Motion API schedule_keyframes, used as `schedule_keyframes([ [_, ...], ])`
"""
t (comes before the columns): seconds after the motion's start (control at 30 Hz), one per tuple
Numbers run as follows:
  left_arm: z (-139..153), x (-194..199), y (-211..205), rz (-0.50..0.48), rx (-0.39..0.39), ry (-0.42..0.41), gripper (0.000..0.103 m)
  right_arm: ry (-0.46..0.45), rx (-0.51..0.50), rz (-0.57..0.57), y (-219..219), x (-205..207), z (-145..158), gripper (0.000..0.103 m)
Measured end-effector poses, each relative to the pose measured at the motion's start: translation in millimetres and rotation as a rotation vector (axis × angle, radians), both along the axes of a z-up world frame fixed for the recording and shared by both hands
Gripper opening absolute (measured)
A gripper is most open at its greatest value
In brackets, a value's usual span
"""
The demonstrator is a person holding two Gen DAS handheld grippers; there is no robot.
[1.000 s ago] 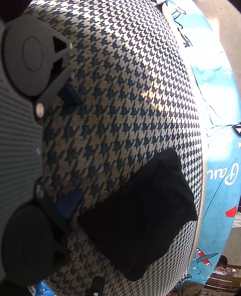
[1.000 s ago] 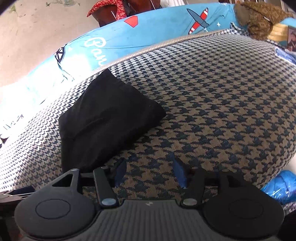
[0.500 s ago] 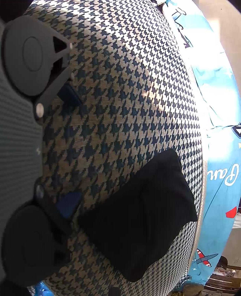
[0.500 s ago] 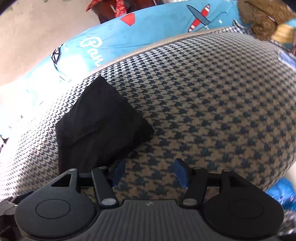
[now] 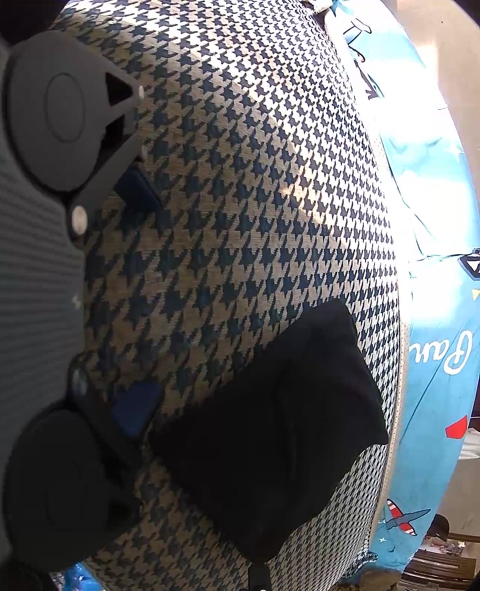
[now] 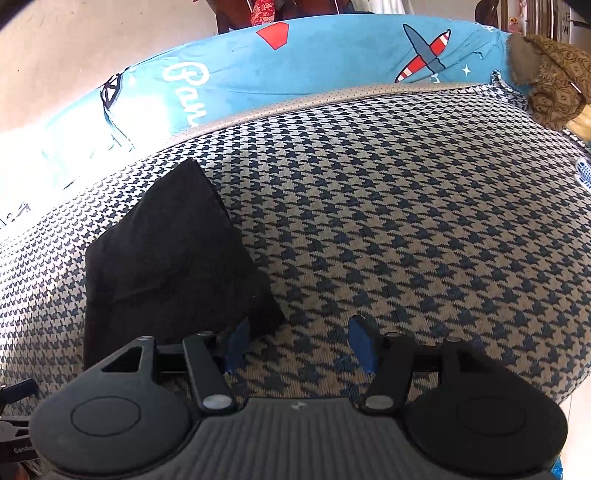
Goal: Fold clothes
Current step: 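Release the folded black bundle and pull both grippers back, then lower both grippers back toward the folded black bundle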
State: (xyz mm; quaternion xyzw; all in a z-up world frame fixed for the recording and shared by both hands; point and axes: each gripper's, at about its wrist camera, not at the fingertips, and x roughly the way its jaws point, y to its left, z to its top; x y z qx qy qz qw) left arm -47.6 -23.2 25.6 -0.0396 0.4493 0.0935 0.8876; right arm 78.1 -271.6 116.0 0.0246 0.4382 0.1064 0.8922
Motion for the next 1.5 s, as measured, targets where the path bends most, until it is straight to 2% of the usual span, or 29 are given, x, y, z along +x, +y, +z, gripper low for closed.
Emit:
schedule_keyframes([
  [0.27, 7.9, 10.1, 2.5, -0.012, -0.026, -0.01, 0.103, -0.001, -0.001, 0.03, 4.9, 5.7, 1.4, 0.059],
  [0.6, 19.3, 45.4, 7.9, -0.049, -0.051, -0.018, 0.103, -0.008, 0.033, -0.049, -7.0, 15.2, 6.3, 0.06],
  [0.83, 27.2, 74.0, 15.3, -0.091, -0.108, -0.038, 0.103, 0.002, 0.024, -0.071, -7.4, 18.8, 5.8, 0.06],
  [0.97, 29.1, 83.3, 21.4, -0.102, -0.102, -0.058, 0.103, 0.012, 0.061, -0.111, -10.9, 11.4, 7.2, 0.06],
  [1.03, 27.7, 85.4, 27.4, -0.086, -0.112, -0.061, 0.103, 0.014, 0.083, -0.128, -11.9, 4.6, 9.0, 0.06],
  [1.13, 21.1, 90.0, 40.4, -0.049, -0.172, -0.052, 0.103, 0.004, 0.116, -0.132, -10.6, -3.7, 12.5, 0.06],
  [1.23, 16.5, 95.0, 48.1, -0.011, -0.181, -0.036, 0.103, 0.006, 0.136, -0.134, -7.2, -10.0, 12.9, 0.06],
  [1.37, 17.2, 100.9, 49.9, -0.007, -0.19, -0.025, 0.103, 0.054, 0.175, -0.114, -6.3, -12.3, 6.5, 0.065],
  [1.5, 18.6, 107.5, 44.3, -0.011, -0.2, -0.016, 0.103, 0.053, 0.128, -0.093, -5.6, -11.4, 1.9, 0.065],
])
